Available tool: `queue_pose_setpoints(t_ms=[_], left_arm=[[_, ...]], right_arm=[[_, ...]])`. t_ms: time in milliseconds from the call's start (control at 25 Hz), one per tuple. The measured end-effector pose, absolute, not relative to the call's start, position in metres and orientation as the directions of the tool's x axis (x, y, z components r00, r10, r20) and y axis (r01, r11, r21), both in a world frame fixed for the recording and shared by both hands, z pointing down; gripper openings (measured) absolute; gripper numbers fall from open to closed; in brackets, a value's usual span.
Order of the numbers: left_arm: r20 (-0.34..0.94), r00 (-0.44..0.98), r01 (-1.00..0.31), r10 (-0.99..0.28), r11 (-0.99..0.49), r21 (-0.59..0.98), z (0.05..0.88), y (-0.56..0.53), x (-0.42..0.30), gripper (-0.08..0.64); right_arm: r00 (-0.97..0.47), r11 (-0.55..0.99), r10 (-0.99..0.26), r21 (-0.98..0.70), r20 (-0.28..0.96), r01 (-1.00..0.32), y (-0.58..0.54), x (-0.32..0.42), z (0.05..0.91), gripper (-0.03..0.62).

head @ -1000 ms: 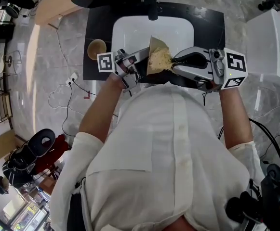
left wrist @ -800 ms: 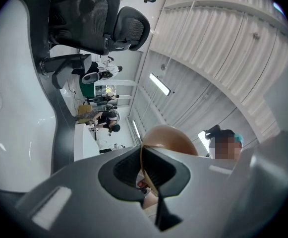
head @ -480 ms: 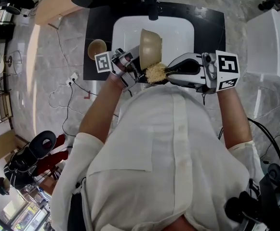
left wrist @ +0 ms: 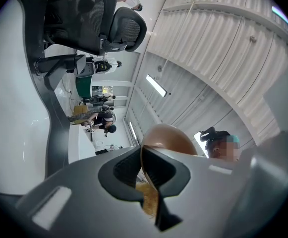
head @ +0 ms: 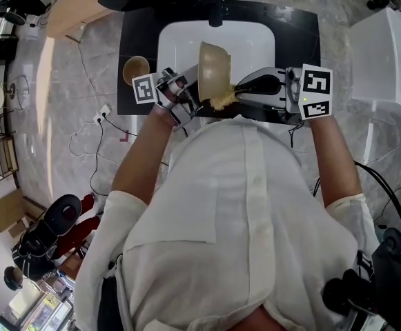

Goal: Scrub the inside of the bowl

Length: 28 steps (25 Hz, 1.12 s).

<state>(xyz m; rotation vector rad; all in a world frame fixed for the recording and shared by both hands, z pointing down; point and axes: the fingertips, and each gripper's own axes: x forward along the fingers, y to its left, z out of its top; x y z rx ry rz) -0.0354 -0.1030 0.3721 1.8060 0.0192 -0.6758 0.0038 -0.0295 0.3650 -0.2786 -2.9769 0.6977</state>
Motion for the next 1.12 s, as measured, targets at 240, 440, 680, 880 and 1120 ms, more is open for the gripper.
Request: queue_pose_setpoints(t_ms=[240, 440, 680, 880, 1120], left_arm=[[-0.388, 0.884, 0.278, -0.26, -0.376, 0.884, 0.376, -0.082, -0.021, 0.017], [-0.377, 0.89, 0.261, -0.255, -0.392, 0.882, 0.374, -0.075, -0.021, 0.017], [-0.372, 0.897, 0.262, -0.241, -0.387, 0.884, 0.378, -0.073, -0.023, 0.017], [-0.339, 0.911, 0.231, -0.234, -0.39, 0.891, 0.388, -0.072, -0.025, 0.017], [-0.337, 0.911, 0.237, -0.238, -0.368, 0.899, 0.391, -0.069, -0.025, 0.017]], right_arm=[[-0.992, 0.89, 0.09, -0.453, 0.084, 0.042, -0.046, 0.019, 0.369, 0.032], [-0.995, 0.895, 0.031, -0.445, 0.1, -0.017, -0.053, 0.023, 0.364, 0.032], [-0.996, 0.892, -0.048, -0.445, 0.073, -0.076, -0.073, 0.026, 0.358, 0.031], [-0.994, 0.889, -0.104, -0.445, 0.038, -0.11, -0.087, 0.027, 0.349, 0.029], [-0.994, 0.889, -0.094, -0.454, -0.063, -0.055, -0.085, 0.02, 0.321, 0.028]])
